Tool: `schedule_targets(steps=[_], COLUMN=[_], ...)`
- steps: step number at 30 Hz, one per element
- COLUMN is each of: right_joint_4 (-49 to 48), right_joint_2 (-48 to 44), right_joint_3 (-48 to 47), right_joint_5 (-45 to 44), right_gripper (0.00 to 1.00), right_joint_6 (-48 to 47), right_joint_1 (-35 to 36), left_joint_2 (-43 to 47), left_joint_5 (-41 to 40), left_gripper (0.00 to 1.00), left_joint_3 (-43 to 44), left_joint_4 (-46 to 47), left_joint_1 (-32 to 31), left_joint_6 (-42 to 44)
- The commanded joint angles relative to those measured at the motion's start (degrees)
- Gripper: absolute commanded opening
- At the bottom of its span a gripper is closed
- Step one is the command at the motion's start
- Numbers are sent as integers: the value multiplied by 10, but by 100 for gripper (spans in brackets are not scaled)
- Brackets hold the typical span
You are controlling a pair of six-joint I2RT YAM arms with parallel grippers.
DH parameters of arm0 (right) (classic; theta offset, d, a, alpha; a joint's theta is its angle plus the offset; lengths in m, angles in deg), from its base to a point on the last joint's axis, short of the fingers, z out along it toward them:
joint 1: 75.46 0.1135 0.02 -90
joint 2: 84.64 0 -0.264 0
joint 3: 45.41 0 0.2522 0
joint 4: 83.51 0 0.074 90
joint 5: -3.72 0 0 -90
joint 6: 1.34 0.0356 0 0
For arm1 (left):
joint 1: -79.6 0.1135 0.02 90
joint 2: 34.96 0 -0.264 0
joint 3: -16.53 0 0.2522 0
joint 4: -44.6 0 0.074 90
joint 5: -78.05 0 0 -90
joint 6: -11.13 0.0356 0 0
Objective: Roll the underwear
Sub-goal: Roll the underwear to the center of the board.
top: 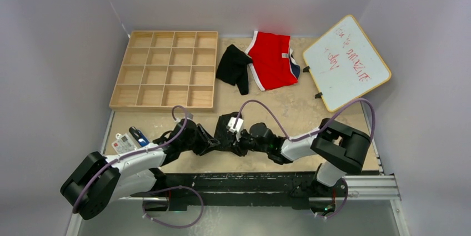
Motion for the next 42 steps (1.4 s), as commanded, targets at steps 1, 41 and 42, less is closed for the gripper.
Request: schedule_targets(steps=[1,41,42], right_joint_4=[-68,-86,-43], right_joint_2=[-5,-53,-82], right_joint_3=[11,80,74], right_joint_5=[7,-2,-11], right_gripper=[20,64,65], right_joint_6=[29,228,208], right_joint_1=[3,-29,-29], left_joint_2=[1,-41,-34], left_joint_5=[-32,-32,-34], left_gripper=[36,24,24], left_joint_3=[-8,-9,-6], left_joint_4=[-75,-64,-74], left_joint_1=[0,-2,-2], left_joint_6=[33,72,71])
